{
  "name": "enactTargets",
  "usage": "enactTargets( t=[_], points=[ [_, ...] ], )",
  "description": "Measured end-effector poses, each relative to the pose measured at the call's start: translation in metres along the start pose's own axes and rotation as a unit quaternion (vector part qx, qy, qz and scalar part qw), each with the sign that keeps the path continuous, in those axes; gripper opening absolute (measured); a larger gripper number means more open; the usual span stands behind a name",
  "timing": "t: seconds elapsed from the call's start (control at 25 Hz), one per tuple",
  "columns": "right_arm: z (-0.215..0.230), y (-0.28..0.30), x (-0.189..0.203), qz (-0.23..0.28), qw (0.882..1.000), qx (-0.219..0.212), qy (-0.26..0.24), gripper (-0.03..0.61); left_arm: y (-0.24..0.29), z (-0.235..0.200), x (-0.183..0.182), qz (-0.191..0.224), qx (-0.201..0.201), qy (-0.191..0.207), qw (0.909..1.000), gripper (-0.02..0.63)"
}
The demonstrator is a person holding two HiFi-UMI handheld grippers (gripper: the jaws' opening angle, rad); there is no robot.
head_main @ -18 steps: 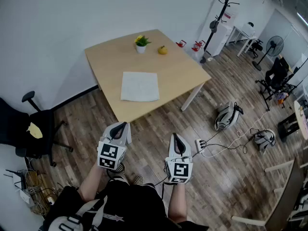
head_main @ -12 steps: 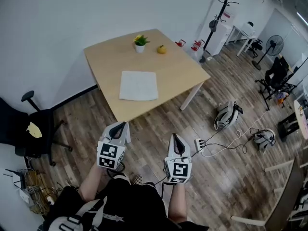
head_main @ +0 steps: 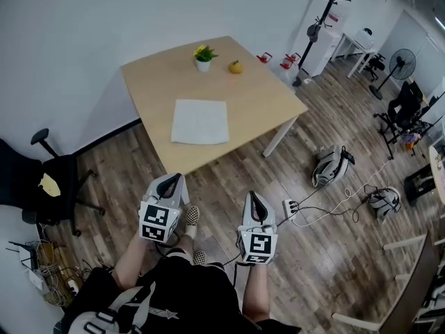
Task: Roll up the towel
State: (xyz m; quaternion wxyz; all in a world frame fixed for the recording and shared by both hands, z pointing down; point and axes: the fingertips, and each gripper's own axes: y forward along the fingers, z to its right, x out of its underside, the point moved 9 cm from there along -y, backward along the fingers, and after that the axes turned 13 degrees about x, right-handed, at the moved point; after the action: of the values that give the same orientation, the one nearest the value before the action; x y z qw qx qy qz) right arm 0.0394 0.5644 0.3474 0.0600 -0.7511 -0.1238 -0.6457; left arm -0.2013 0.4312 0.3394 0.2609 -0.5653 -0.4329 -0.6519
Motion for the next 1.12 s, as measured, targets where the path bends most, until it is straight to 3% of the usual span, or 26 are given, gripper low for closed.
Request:
enactTargets(
  t=[0.6,1.12],
  points=[
    [0.001,0.138,0.019,-0.032,0.999,-0.026,0.001,0.005,0.103,-0.084,0.005,-0.043,-0.005,-0.024,0.9988,0.009],
    [-0.030,0.277,0.076,-0.126,0.990,-0.068,-0.004,0.005,0.192,-0.176,0.059,-0.122,-0.003,-0.092,0.9883,0.009]
  ],
)
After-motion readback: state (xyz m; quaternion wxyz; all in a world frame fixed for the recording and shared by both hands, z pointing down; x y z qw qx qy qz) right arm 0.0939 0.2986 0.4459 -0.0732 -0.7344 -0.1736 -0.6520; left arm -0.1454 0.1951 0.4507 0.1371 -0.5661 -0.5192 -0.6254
